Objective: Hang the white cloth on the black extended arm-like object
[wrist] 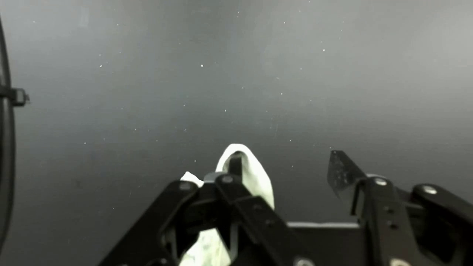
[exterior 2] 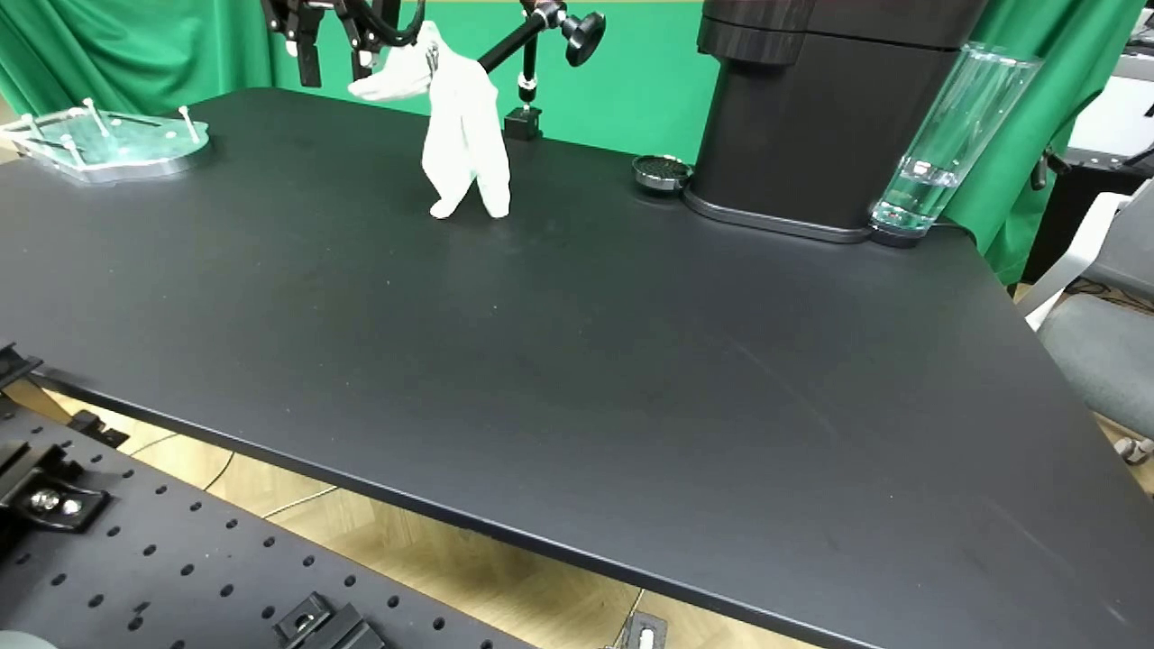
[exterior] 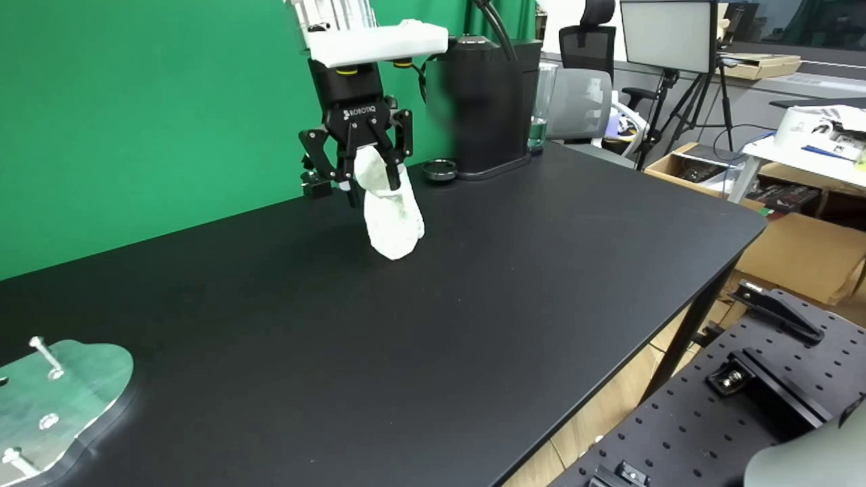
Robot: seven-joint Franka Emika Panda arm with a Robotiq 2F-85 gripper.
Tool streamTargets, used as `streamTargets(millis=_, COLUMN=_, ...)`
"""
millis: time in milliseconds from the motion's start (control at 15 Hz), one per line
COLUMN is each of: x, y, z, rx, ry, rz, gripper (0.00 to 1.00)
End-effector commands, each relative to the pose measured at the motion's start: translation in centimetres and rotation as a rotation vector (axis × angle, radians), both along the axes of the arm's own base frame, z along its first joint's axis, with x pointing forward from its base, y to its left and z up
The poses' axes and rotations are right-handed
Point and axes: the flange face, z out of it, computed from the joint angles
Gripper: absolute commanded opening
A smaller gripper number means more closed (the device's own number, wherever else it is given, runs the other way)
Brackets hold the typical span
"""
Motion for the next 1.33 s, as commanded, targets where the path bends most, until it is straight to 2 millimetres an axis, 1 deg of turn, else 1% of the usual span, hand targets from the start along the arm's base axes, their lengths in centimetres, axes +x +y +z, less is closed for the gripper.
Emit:
streamTargets(millis=0, x=-2.3, y=0.5, z=0.5, rx=-0.010, ry=0.004, rz=0.035, gripper=0.94)
streamTargets(millis=67, x=-2.8, y=0.8, z=0.5, rx=-0.023, ry=-0.004, rz=0.054, gripper=1.00)
streamTargets(millis=267, x=-4.2, y=1.7, z=0.4, rx=-0.039, ry=0.004, rz=0.126, gripper=1.00)
streamTargets(millis=467, x=-5.5, y=2.4, z=0.0, rx=-0.045, ry=0.032, rz=0.263, gripper=1.00)
streamTargets(millis=667, x=-5.9, y=2.3, z=-0.2, rx=-0.060, ry=0.041, rz=0.335, gripper=1.00)
streamTargets(millis=800, x=-6.2, y=1.9, z=-0.6, rx=-0.054, ry=0.070, rz=0.334, gripper=1.00)
streamTargets(millis=867, x=-5.3, y=2.6, z=-1.1, rx=-0.049, ry=0.056, rz=0.319, gripper=1.00)
streamTargets(millis=1267, x=-5.4, y=2.6, z=-1.4, rx=-0.048, ry=0.063, rz=0.322, gripper=1.00)
